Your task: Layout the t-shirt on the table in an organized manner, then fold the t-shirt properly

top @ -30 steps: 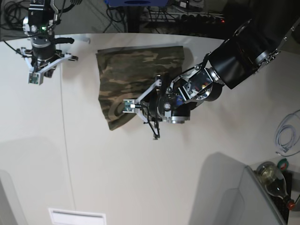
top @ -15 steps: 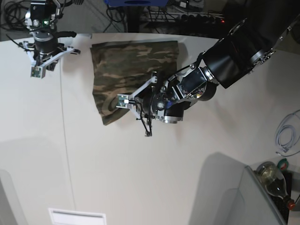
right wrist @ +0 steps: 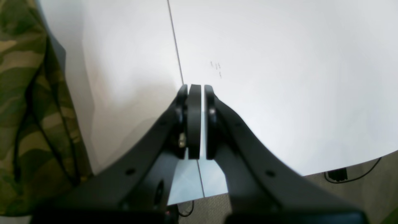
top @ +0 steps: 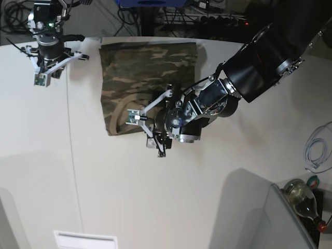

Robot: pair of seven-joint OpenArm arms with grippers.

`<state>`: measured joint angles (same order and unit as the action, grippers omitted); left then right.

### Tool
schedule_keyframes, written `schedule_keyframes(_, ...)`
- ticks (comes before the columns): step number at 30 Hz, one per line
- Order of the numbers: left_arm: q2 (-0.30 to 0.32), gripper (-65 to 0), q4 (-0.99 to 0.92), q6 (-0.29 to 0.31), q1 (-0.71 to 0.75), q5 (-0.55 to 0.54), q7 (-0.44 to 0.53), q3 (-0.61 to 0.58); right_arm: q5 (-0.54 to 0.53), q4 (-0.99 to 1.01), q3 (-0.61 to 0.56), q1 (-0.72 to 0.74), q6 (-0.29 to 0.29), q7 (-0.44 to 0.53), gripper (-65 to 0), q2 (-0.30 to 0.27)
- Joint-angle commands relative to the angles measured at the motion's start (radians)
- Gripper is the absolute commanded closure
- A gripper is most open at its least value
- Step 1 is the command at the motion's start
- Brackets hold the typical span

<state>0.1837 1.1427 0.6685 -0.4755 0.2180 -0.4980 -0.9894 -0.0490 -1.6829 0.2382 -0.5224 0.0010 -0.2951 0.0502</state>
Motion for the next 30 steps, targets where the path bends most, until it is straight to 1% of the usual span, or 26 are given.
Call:
schedule_keyframes(1,-0.005,-49.7,0.047,0.006,-0.033,-0.002,0.009,0.004,-0.001,-0.016,0.0,0.002,0.0,0.021,-1.4,-0.003)
schedule_keyframes(2,0.004,-52.2,0.075,0.006,-0.033,-0.002,0.008,0.008,-0.001,-0.016,0.0,0.003,0.0,0.02,-1.4,-0.003)
schedule_keyframes(3,0.017,-53.0,0.098,0.006,-0.035,-0.002,0.005,0.01,-0.001,-0.015,0.0,0.005,0.0,0.02,-1.4,-0.003)
schedule_keyframes(5,0.03,-53.0,0.168,0.03,-0.036,-0.002,-0.031,0.016,-0.001,-0.015,0.0,0.005,0.0,0.02,-1.4,-0.003)
schedule_keyframes(6,0.033,-53.0,0.21,0.03,-0.044,-0.004,-0.054,0.017,-0.001,-0.015,0.0,0.005,0.0,0.02,-1.4,-0.003)
schedule_keyframes(9,0.07,-53.0,0.33,0.03,-0.055,-0.006,-0.127,0.017,-0.001,-0.021,0.0,0.0,0.0,0.02,-1.4,-0.003)
schedule_keyframes(11,0.112,-51.2,0.426,0.03,-0.039,-0.01,-0.172,0.04,-0.001,-0.053,0.002,-0.012,0.0,0.02,-1.4,-0.003)
schedule_keyframes(13,0.144,-44.4,0.534,0.03,0.045,-0.013,-0.198,0.134,-0.001,-0.125,0.002,-0.054,0.0,0.018,-1.4,-0.006)
schedule_keyframes(14,0.155,-38.0,0.593,0.03,0.111,-0.013,-0.198,0.217,0.001,-0.167,0.0,-0.08,0.0,0.018,-1.4,-0.005)
schedule_keyframes(15,0.156,-30.3,0.647,0.03,0.18,-0.013,-0.198,0.295,0.001,-0.202,-0.001,-0.109,0.0,0.018,-1.4,-0.005)
schedule_keyframes(16,0.156,-19.7,0.71,0.03,0.265,-0.009,-0.198,0.392,0.001,-0.234,-0.004,-0.143,0.0,0.018,-1.4,-0.005)
schedule_keyframes(17,0.153,-6.7,0.762,0.03,0.346,-0.007,-0.198,0.487,0.001,-0.26,-0.004,-0.176,0.0,0.018,-1.4,-0.005)
schedule_keyframes(18,0.15,0.0,0.804,0.03,0.42,-0.004,-0.198,0.559,0.001,-0.274,-0.001,-0.206,0.0,0.018,-1.4,-0.005)
schedule_keyframes(21,0.153,0.0,0.827,0.03,0.568,-0.004,-0.195,0.705,0.001,-0.276,-0.001,-0.281,0.0,0.018,-1.4,-0.01)
schedule_keyframes(24,0.178,0.0,0.816,0.03,0.703,-0.009,-0.195,0.801,0.001,-0.276,-0.007,-0.361,0.0,0.018,-1.4,-0.01)
schedule_keyframes(26,0.201,0.0,0.81,0.03,0.795,-0.012,-0.193,0.838,0.001,-0.276,-0.001,-0.41,0.0,0.018,-1.4,-0.005)
schedule_keyframes(28,0.201,0.0,0.791,0.03,0.897,-0.013,-0.159,0.87,0.001,-0.273,-0.004,-0.468,0.0,0.018,-1.4,-0.003)
schedule_keyframes(30,0.201,0.0,0.776,0.03,1.009,-0.013,-0.092,0.904,0.001,-0.27,-0.009,-0.526,0.0,0.018,-1.4,-0.003)
